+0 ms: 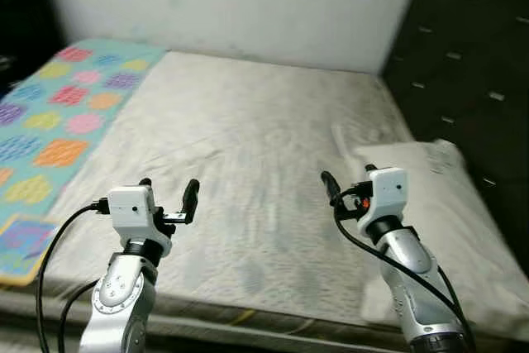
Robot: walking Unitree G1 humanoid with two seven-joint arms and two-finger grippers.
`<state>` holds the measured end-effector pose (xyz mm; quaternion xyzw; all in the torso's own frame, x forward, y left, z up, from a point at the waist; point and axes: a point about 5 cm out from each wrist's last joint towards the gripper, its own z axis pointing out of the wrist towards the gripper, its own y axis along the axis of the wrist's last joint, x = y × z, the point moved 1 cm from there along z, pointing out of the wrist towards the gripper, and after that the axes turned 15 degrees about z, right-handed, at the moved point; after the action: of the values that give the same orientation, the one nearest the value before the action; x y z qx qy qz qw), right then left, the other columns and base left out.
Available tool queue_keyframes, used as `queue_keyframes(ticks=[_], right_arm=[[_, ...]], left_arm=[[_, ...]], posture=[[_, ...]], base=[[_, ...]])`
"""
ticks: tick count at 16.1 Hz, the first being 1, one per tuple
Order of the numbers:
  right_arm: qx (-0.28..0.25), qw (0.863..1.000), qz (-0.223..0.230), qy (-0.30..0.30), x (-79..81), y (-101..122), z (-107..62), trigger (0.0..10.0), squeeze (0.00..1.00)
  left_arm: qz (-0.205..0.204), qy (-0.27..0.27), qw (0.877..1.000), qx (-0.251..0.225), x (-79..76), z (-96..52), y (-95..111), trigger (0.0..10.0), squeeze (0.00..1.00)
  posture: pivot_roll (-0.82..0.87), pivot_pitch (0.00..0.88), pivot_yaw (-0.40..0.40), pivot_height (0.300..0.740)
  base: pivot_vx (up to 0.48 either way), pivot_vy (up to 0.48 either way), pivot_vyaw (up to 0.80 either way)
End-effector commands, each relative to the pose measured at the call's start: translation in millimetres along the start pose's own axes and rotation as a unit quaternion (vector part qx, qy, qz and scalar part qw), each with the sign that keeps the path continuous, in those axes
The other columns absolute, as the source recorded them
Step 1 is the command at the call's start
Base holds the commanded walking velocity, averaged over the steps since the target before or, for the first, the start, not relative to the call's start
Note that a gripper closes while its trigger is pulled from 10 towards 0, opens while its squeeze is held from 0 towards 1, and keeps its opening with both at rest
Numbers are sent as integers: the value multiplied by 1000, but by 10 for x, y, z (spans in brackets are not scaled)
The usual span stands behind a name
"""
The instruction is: Clean up the room
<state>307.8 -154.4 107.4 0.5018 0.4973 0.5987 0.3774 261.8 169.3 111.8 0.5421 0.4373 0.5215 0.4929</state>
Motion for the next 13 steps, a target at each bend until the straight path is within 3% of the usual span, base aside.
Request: queue_keyframes(ticks=[1, 6, 9, 13], right_arm=[[-6, 1000, -3, 3, -6, 45, 12, 10000, 0], [-4, 1000, -1, 0, -8, 39, 21, 10000, 0], [-4, 1000, -1, -1, -13, 40, 19, 10000, 0], [-3, 1000, -1, -1, -11, 40, 21, 10000, 0]], left_arm=[[3, -4, 1000, 4, 1, 2, -6, 10000, 0], [2, -4, 1000, 4, -1, 2, -5, 10000, 0], [2, -4, 1000, 5, 0, 3, -5, 10000, 0], [1, -1, 1000, 5, 8, 4, -6, 10000, 0]], posture=[[-11, 0, -64, 740], [-11, 0, -64, 740], [-12, 0, -65, 740], [-11, 0, -65, 740]], base=[[0, 424, 0], [0, 419, 0], [0, 420, -535], [0, 421, 0]])
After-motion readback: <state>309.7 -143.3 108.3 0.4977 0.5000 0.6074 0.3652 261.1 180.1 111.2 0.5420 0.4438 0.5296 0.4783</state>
